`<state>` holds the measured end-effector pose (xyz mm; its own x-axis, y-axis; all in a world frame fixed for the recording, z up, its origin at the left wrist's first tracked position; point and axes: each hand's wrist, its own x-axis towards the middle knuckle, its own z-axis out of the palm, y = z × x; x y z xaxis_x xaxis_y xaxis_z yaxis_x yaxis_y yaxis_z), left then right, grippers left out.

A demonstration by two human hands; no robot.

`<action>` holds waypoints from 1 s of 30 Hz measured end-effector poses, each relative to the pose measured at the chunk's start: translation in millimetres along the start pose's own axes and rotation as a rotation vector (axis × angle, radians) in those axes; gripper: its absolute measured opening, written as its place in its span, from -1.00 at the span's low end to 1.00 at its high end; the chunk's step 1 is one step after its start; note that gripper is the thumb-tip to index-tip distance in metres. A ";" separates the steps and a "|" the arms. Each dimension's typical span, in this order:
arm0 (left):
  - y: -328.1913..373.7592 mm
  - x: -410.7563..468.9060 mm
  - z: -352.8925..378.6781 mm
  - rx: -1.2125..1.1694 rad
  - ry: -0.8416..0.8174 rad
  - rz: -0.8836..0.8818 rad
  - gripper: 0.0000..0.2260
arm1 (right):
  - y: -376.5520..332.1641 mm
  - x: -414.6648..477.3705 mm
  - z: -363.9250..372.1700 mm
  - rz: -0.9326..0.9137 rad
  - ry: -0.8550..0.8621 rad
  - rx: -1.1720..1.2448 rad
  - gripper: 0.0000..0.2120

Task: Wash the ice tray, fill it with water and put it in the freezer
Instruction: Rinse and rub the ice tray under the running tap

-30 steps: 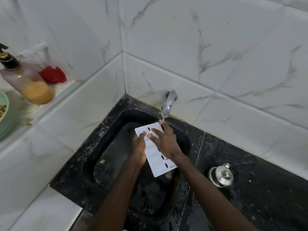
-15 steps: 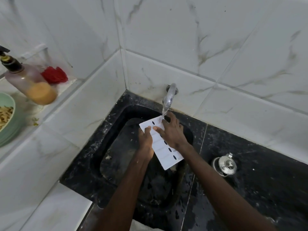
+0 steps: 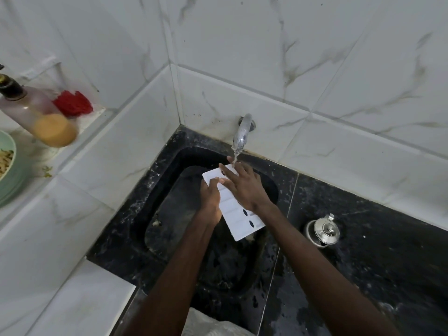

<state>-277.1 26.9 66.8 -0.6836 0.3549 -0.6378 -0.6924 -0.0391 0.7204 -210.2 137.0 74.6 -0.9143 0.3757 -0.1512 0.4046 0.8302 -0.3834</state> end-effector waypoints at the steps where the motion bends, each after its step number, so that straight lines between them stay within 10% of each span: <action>1: 1.1 0.2 -0.1 -0.011 0.003 0.006 -0.85 | 1.8 -0.2 0.4 0.038 0.016 0.019 -0.40; 30: 3.3 10.9 -5.6 -0.045 0.062 0.037 -0.73 | -4.9 -18.8 6.1 0.173 0.113 0.030 -0.34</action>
<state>-288.1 25.3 60.6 -0.7208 0.2936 -0.6279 -0.6754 -0.0935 0.7315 -195.0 123.3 73.7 -0.8229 0.5565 -0.1145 0.5527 0.7375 -0.3881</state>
